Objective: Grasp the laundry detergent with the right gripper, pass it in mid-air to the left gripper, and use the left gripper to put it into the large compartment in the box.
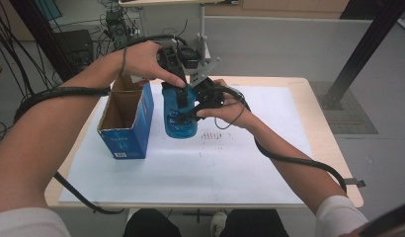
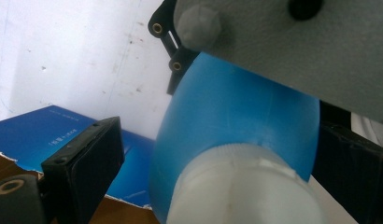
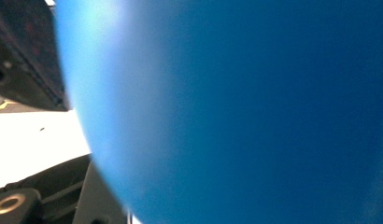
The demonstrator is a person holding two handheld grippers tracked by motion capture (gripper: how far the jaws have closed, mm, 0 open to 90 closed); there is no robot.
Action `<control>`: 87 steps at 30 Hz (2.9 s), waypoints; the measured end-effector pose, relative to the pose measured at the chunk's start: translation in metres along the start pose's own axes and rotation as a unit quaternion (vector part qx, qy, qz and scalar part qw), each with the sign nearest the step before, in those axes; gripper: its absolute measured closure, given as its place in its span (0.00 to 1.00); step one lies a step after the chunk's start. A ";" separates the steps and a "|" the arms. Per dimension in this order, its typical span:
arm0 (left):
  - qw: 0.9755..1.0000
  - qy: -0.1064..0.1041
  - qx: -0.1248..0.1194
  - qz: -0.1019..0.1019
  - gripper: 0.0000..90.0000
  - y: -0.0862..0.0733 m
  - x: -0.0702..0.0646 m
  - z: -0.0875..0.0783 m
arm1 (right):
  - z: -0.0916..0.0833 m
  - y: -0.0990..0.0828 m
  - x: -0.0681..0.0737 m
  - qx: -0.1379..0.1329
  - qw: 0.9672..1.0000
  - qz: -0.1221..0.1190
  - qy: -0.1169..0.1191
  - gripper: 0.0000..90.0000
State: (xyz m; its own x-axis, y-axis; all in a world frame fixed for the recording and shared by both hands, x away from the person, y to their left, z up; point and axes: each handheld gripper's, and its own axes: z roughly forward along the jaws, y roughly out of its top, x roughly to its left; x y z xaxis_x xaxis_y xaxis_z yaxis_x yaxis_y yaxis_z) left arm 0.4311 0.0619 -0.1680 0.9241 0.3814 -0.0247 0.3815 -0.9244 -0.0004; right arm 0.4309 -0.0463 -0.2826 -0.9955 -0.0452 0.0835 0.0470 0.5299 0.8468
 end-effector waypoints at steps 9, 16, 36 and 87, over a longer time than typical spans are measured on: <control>1.000 0.001 0.000 0.000 0.07 0.000 -0.001 0.000 | 0.000 -0.001 0.000 0.002 1.000 0.000 -0.001 0.48; 1.000 0.001 -0.005 -0.003 0.07 -0.001 -0.002 0.000 | 0.000 -0.001 0.001 0.002 1.000 0.001 -0.001 0.49; 1.000 0.001 -0.006 -0.004 0.07 -0.002 -0.003 -0.001 | 0.000 0.000 0.001 0.003 1.000 -0.004 -0.003 0.48; 1.000 -0.013 0.001 0.022 0.35 0.002 -0.006 -0.002 | -0.002 0.003 0.003 0.001 1.000 -0.022 -0.010 0.48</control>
State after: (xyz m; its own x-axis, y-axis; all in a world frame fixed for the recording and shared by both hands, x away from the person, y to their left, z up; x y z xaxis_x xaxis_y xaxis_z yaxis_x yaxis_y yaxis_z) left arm 0.4267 0.0579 -0.1657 0.9391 0.3399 -0.0502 0.3403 -0.9403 -0.0001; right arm 0.4286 -0.0468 -0.2791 -0.9980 -0.0517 0.0358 0.0029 0.5297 0.8482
